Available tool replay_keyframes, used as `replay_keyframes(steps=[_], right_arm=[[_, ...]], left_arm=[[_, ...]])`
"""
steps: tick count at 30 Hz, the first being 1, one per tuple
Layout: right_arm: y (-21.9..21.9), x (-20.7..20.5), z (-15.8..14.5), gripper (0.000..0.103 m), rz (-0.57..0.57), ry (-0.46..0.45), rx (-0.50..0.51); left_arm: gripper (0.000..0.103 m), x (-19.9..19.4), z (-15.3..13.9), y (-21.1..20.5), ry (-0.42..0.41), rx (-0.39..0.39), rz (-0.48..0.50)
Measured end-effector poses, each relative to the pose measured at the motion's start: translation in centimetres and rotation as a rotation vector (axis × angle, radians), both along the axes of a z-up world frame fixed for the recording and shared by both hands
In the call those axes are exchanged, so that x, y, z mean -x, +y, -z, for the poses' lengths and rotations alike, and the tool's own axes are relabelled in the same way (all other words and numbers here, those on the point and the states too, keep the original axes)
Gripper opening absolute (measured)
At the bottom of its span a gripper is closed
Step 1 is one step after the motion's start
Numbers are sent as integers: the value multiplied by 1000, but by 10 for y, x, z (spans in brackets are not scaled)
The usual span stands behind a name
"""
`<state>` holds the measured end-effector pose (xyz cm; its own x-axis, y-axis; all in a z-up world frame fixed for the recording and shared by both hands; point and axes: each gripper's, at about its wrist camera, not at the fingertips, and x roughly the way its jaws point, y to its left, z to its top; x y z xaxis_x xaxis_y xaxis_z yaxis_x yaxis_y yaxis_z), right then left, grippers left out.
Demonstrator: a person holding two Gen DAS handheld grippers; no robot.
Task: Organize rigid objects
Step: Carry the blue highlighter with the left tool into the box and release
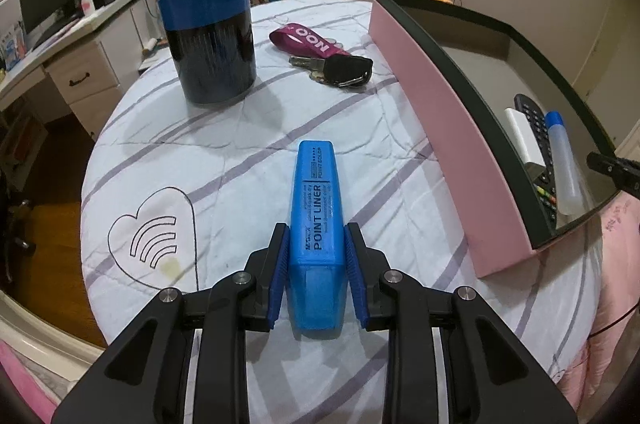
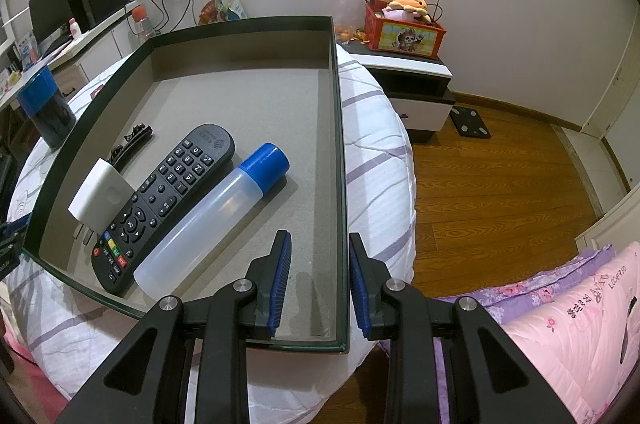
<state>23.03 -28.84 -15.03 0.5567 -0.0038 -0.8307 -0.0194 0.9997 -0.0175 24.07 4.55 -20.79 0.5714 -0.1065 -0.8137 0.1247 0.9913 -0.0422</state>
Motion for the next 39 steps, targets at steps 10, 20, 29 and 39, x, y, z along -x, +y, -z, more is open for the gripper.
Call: replay_keyframes(steps=[10, 20, 29, 39], right_arm=[[1, -1, 2, 29, -1, 5, -9], [1, -1, 2, 29, 1, 5, -7], [1, -1, 2, 29, -1, 5, -8], [1, -2, 2, 29, 0, 2, -9]], left_arm=[[26, -11, 3, 2, -17, 45, -13], [26, 10, -37, 12, -127, 104, -35], [26, 25, -77, 2, -225, 119, 6], [26, 25, -86, -22, -234, 102, 46]])
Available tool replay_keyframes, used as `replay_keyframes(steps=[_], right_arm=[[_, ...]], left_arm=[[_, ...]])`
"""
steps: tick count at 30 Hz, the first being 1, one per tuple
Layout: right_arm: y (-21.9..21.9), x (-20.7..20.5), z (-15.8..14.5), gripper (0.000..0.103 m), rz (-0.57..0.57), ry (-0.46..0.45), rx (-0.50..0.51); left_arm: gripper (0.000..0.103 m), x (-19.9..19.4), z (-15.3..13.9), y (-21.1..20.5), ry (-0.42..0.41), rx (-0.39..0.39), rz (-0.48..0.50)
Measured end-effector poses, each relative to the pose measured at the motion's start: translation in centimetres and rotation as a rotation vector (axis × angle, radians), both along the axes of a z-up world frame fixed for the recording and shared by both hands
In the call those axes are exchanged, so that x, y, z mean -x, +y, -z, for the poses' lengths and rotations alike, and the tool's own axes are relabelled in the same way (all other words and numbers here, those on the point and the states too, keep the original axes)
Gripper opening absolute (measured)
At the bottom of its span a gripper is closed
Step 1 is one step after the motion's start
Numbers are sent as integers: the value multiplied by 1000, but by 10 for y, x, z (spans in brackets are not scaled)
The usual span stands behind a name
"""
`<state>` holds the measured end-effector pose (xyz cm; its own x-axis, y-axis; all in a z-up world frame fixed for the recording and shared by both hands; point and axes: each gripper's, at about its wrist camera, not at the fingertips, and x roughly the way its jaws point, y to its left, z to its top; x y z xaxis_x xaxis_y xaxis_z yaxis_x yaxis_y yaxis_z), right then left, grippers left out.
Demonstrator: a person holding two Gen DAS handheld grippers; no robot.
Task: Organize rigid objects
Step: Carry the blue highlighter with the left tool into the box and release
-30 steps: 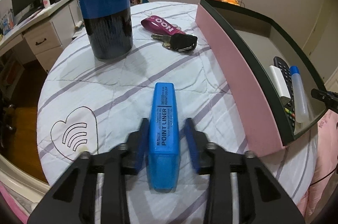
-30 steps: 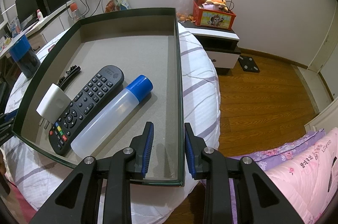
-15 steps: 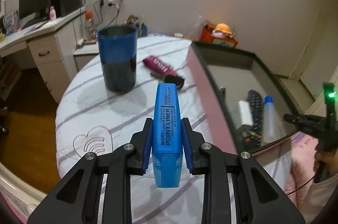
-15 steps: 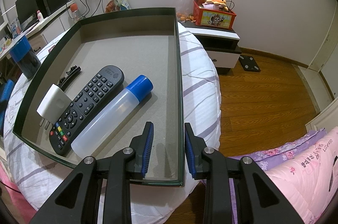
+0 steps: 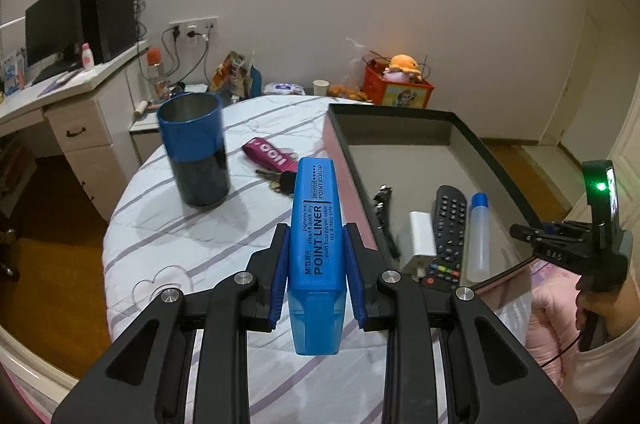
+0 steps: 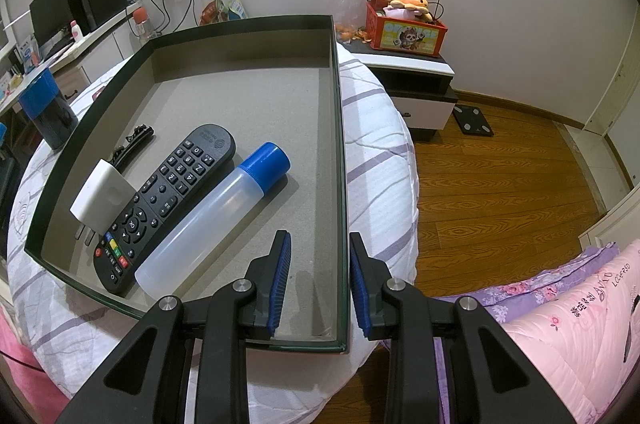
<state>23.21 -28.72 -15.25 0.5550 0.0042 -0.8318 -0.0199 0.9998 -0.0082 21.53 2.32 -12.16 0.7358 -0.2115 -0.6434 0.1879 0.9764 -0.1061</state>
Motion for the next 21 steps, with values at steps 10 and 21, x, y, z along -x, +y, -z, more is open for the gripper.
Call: replay_keyframes(steps=[10, 21], right_arm=[[2, 1, -2, 30, -2, -6, -4], [2, 1, -1, 30, -4, -15, -17]], left_arm=[[26, -16, -6, -55, 12, -4, 125], [27, -54, 6, -122, 77, -35, 236]])
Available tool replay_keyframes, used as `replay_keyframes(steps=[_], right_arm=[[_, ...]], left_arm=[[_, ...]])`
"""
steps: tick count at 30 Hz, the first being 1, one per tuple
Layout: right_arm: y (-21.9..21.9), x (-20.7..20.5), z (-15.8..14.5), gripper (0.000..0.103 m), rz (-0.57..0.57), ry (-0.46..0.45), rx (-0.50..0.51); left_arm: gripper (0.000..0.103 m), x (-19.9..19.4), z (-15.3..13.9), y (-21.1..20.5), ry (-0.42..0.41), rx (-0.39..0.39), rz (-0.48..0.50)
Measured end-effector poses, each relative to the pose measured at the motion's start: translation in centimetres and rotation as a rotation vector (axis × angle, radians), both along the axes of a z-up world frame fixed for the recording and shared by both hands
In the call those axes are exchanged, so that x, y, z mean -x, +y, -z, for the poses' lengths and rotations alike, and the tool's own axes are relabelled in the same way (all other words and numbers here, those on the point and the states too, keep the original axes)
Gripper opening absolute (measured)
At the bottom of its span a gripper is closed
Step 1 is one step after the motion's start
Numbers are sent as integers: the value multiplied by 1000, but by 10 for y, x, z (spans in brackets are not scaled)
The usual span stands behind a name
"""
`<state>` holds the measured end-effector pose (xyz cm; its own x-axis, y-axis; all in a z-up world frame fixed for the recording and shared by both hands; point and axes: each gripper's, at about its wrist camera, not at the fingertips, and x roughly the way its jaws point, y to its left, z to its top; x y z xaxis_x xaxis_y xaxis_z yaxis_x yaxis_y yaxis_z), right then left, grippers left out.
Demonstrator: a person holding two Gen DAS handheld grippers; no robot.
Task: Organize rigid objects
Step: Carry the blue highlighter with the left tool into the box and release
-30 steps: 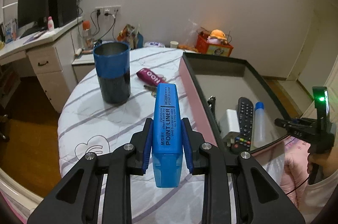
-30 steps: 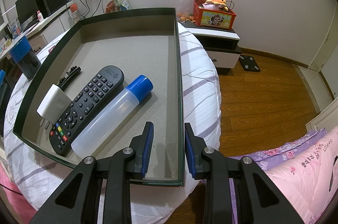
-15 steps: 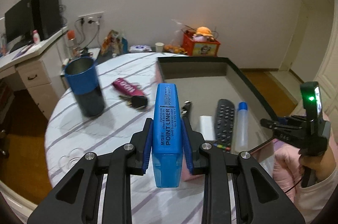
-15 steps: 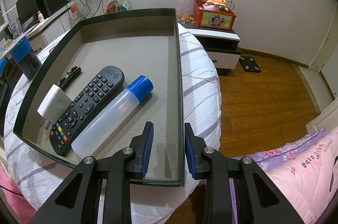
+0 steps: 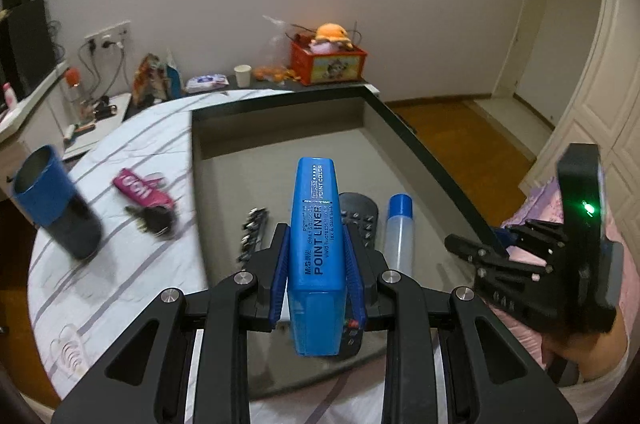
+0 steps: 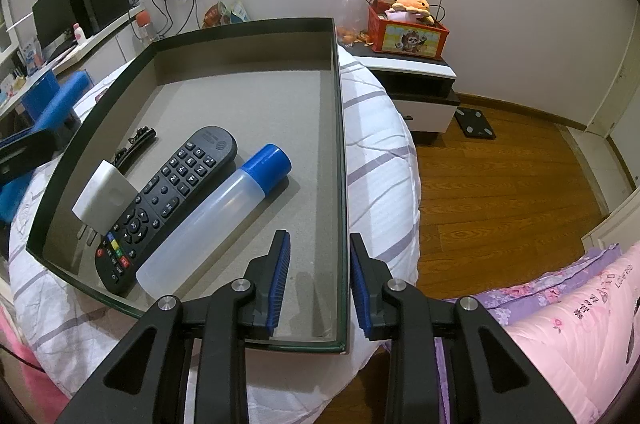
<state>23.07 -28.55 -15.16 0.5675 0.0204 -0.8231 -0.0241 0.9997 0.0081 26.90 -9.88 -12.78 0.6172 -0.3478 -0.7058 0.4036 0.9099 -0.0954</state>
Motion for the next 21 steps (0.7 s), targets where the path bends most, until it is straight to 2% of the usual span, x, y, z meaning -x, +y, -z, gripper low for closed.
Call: replay_keyframes(steps=[3, 7, 14, 21], right_arm=[[-1, 1, 0, 31, -1, -3, -1], [-2, 1, 0, 31, -5, -3, -5], [-3, -1, 1, 32, -14, -2, -16], [-3, -1, 1, 32, -13, -2, -17]], left_arm=[[27, -12, 7, -13, 19, -11, 11], [27, -30, 22, -25, 43, -70, -7], [27, -46, 42, -27, 91, -98, -34], [27, -48, 42, -25, 87, -90, -45]])
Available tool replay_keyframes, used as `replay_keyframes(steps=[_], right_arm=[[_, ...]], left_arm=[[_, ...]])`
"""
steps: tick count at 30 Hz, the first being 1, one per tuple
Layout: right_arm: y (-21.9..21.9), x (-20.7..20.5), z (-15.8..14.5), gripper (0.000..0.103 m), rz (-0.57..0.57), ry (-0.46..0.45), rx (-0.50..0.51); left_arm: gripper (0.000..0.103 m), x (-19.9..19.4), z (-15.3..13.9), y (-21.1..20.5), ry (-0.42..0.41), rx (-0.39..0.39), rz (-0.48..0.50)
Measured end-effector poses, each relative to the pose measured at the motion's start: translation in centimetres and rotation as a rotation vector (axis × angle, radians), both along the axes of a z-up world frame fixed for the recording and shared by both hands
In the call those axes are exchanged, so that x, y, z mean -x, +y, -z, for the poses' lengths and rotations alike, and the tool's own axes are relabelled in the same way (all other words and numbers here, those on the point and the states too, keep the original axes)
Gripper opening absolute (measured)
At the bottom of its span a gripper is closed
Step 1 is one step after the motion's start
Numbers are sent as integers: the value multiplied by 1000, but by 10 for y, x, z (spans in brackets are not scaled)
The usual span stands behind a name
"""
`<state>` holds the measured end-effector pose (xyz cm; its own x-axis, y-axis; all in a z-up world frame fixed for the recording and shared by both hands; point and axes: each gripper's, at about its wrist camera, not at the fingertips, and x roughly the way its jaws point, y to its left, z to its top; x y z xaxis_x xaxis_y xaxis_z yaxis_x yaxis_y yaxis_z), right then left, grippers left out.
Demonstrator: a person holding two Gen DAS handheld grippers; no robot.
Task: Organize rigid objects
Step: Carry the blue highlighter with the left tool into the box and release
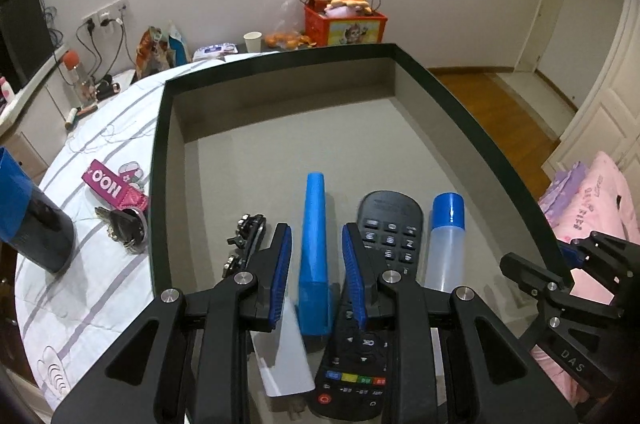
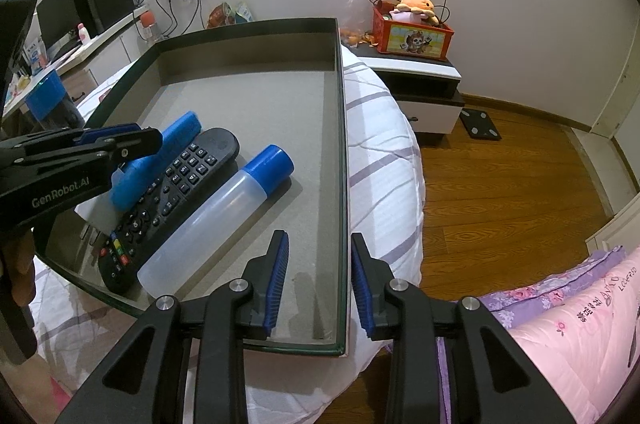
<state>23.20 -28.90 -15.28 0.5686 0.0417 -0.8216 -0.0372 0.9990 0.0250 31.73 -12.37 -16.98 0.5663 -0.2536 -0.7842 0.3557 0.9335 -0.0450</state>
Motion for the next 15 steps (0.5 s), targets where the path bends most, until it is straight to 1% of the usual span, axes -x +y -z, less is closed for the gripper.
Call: replay_keyframes(steps=[2, 3, 4, 5, 6, 7, 9, 11, 13, 15], right_arm=[[0, 0, 1, 32, -1, 2, 0], [-1, 1, 1, 32, -1, 2, 0], [-1, 1, 1, 32, 0, 3, 1], [0, 1, 1, 32, 1, 3, 1], [0, 1, 1, 32, 3, 2, 1], [-1, 1, 1, 32, 3, 3, 1], [-1, 0, 1, 32, 3, 4, 2], [-1, 1, 1, 32, 5, 4, 3], [0, 1, 1, 32, 7, 3, 3], [0, 2, 1, 32, 8, 4, 6]], left_arm=[[29, 1, -3, 5, 1, 25, 0], [34, 2, -5, 9, -2, 49, -2], [43, 4, -7, 13, -6, 65, -2], [48, 5, -9, 16, -10, 80, -4], [57, 8, -11, 20, -16, 91, -8], [60, 11, -15, 25, -29, 101, -15], [61, 18, -21, 34, -44, 113, -23], [64, 25, -27, 47, -62, 123, -45], [73, 33, -30, 61, -78, 126, -69], [74, 40, -32, 74, -92, 126, -95]])
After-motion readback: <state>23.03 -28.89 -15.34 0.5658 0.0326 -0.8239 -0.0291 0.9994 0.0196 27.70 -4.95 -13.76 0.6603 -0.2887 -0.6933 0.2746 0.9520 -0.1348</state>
